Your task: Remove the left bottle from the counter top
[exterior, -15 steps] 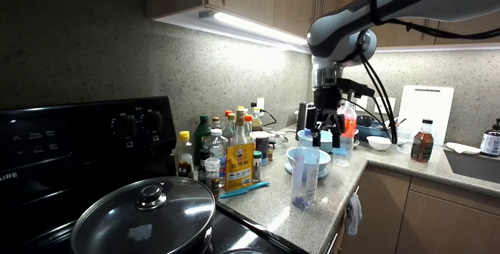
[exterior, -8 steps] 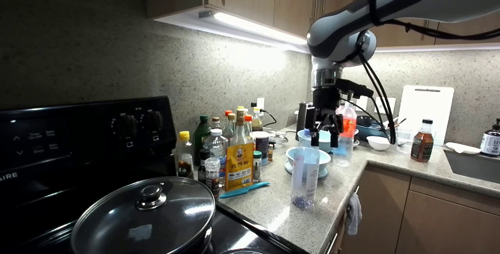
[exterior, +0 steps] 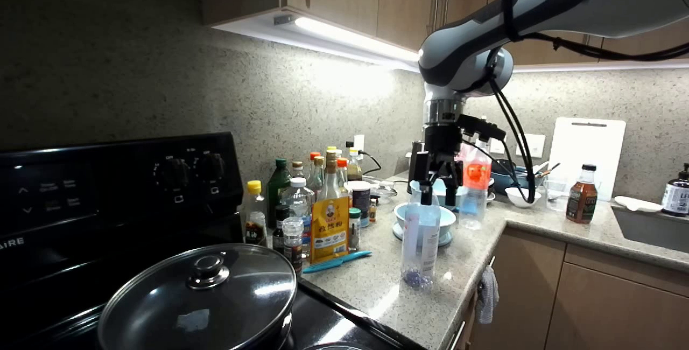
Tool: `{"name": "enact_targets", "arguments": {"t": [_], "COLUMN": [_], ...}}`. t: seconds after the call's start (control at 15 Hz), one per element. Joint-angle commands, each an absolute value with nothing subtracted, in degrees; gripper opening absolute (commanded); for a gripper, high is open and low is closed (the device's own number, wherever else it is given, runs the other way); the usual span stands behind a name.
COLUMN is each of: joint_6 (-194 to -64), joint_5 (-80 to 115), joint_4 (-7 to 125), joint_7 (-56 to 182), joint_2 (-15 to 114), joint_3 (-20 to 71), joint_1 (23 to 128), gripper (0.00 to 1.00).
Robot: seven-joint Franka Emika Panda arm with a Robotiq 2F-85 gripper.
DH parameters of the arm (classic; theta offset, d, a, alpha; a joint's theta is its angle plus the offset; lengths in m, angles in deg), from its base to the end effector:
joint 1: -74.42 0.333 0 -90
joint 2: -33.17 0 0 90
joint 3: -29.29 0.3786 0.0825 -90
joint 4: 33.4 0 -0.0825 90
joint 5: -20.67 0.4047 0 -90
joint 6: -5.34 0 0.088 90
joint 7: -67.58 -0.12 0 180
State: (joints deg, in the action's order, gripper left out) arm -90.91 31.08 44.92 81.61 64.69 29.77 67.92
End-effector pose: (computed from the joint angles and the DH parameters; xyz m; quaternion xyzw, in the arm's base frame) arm 0.7328 -0.0586 0.4173 -0.9877 -0.0483 0.1002 0.1097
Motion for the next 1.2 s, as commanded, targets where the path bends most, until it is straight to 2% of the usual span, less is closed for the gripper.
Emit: {"name": "enact_targets", "arguments": {"t": [0.0,0.27,0.67,1.13], "joint_6": [-94.3,-92.2,-104.7,-105.9], "joint_5": [30.5,30.9,30.1,30.4], "joint_4": [45.3,44.7,45.4,44.7], "joint_7": [85.0,83.0,90.7,89.4], "joint_2": [64.9,65.1,65.1,65.5], "joint_3": [30.3,30.2,31.3,31.6], "joint_1": [67.6,67.7,67.4,67.5], "gripper": [1.00,1.00,1.00,1.00]}}
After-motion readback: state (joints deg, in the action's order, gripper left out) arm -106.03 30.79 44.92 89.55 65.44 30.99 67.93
